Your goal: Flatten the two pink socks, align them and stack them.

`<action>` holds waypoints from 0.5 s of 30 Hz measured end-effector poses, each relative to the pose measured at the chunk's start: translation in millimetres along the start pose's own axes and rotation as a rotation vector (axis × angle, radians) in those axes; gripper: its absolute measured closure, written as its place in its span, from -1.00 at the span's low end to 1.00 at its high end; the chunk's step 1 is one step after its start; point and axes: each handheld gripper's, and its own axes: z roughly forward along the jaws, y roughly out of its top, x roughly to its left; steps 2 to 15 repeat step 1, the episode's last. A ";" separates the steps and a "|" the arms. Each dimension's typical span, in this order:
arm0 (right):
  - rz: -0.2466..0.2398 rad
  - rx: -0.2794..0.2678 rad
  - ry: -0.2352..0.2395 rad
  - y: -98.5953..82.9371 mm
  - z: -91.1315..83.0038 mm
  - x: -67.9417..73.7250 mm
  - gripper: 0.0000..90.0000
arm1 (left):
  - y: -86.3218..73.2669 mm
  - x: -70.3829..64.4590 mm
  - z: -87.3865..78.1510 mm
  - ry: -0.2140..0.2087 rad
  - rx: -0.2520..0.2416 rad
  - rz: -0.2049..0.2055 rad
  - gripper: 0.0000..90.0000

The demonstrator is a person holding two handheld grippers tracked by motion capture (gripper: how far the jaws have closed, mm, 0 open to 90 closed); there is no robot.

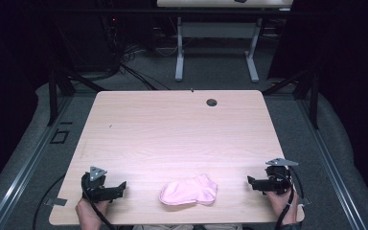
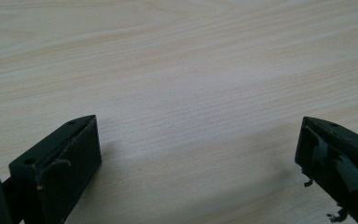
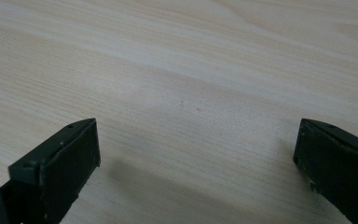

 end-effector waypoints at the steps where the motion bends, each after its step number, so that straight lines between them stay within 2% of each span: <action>1: 0.000 0.000 0.000 0.0 0.0 0.0 -1.00 | 0.6 0.6 0.5 0.005 0.010 0.004 -1.00; 15: 0.000 0.000 0.000 0.0 0.0 0.0 -1.00 | 0.6 0.6 0.5 0.005 0.010 0.004 -1.00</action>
